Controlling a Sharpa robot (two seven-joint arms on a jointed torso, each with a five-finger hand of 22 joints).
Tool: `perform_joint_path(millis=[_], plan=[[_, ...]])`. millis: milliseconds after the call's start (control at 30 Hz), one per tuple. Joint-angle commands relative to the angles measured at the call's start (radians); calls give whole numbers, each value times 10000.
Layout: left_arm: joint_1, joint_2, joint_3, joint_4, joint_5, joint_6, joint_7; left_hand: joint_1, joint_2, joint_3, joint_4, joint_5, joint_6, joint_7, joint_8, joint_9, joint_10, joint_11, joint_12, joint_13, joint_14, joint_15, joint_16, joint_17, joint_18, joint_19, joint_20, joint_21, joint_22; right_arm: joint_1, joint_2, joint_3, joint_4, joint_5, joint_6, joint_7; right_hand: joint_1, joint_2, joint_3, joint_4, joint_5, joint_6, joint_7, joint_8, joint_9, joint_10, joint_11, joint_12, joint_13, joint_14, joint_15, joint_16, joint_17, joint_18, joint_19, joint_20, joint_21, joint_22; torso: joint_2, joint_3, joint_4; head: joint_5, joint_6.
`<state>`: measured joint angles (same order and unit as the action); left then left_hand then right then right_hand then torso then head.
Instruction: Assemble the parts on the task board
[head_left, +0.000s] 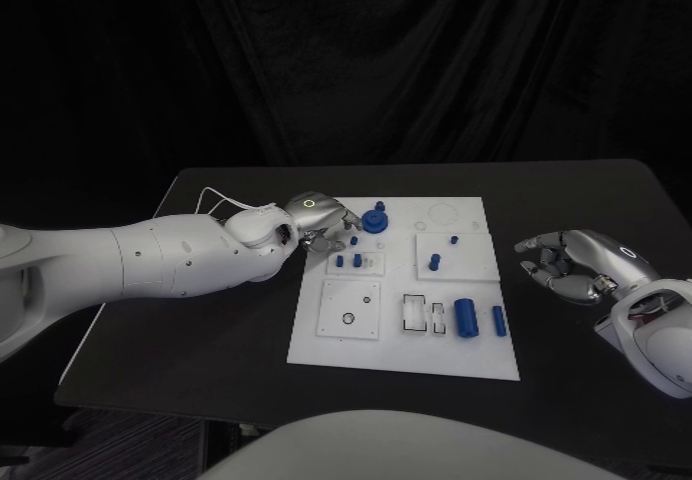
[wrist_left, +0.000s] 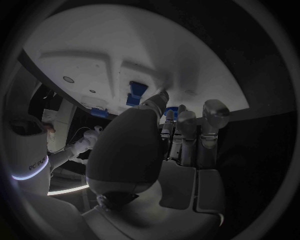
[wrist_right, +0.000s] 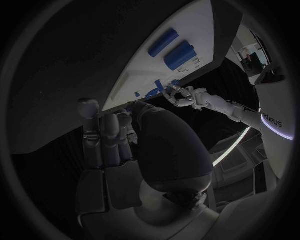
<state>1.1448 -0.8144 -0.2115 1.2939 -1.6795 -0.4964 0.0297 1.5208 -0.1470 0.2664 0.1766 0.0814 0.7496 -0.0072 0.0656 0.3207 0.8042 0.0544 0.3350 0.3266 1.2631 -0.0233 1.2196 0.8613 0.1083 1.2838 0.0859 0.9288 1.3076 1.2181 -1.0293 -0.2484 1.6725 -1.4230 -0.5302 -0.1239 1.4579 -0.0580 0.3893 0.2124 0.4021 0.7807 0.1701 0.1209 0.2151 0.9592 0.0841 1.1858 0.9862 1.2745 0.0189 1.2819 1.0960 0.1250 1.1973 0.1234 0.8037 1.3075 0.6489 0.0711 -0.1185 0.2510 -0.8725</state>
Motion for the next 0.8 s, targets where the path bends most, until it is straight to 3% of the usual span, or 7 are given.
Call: perform_joint_path(millis=[33,200,333,367,533,733,800], plan=[[-13,-134,6,-4,5,-1455,-78,15,-55,-62,15,37,-110,-29,-39,-34,-40,0,63,17,109,-8,74,30,95,88,4,47,1056,-17,-75,8,82,-29,-80,30,-16,-83,44,-6,31,74,27,-17,-12,-21,23,-37,-12,-53,26,-68,-12,205,-9,36,-29,693,1,-6,0,47,-1],[-13,-515,6,123,423,-2580,175,67,-54,-85,124,55,210,70,132,3,110,-70,286,62,34,-48,-8,-124,90,107,-16,34,1069,26,-155,10,167,-29,-138,13,-15,-89,44,-10,30,76,26,-17,-13,-25,23,-39,-16,-48,26,-62,-3,206,-10,36,-32,693,-2,-8,-2,55,-1],[-12,-798,6,197,2318,-2996,1382,279,-45,117,327,542,885,181,311,21,388,-76,708,106,-1789,23,-1668,-2445,498,-1478,57,-2910,395,162,-168,11,219,-29,-166,-8,-10,-105,43,-22,29,83,24,-15,-15,-91,19,-81,-77,-76,26,-90,-47,212,-25,37,-64,685,-2,-14,11,67,-1],[-12,-875,5,170,3563,-2870,2214,168,-138,140,516,698,1038,678,311,-6,277,96,801,106,-3051,275,-2694,-3053,623,-2500,195,-4473,53,234,-171,11,234,-29,-170,4,-4,-116,45,-31,28,88,22,-14,-16,-101,17,-88,-84,-73,24,-87,-40,213,-27,37,-69,684,-6,-19,12,105,-1],[-13,-975,3,87,7843,-1473,4980,-146,188,-155,948,2010,1244,1276,187,-136,-879,493,948,24,-5751,1312,-4979,-4128,148,-5153,719,-6310,-378,580,-153,11,266,-29,-133,65,44,-166,69,-96,22,158,14,12,-17,-259,23,-206,-233,-31,20,-49,15,197,30,34,28,713,18,-35,5,-25,-1],[-13,-1063,2,413,11486,620,6945,-862,1176,-850,1115,2454,1435,878,131,-322,-1987,648,862,-641,-7886,1285,-6991,-5777,54,-7879,672,-8715,-1923,958,-53,11,210,-29,54,167,156,-246,140,-252,-61,740,-29,292,94,-1019,39,-958,-1056,-129,31,-137,-107,208,-11,38,-68,700,-46,-85,-12,-151,-1],[-13,-1083,2,568,12287,1174,7214,-1629,1471,-1380,1143,3257,1079,969,9,-578,-2584,621,606,-1039,-8504,1286,-7686,-6342,97,-8601,671,-8703,-2630,1024,5,11,159,-29,143,200,430,-342,397,-558,359,1272,-86,593,287,-1915,16,-1856,-1945,-388,0,-362,-383,269,-203,5,-347,652,-109,-91,9,-256,-1]])
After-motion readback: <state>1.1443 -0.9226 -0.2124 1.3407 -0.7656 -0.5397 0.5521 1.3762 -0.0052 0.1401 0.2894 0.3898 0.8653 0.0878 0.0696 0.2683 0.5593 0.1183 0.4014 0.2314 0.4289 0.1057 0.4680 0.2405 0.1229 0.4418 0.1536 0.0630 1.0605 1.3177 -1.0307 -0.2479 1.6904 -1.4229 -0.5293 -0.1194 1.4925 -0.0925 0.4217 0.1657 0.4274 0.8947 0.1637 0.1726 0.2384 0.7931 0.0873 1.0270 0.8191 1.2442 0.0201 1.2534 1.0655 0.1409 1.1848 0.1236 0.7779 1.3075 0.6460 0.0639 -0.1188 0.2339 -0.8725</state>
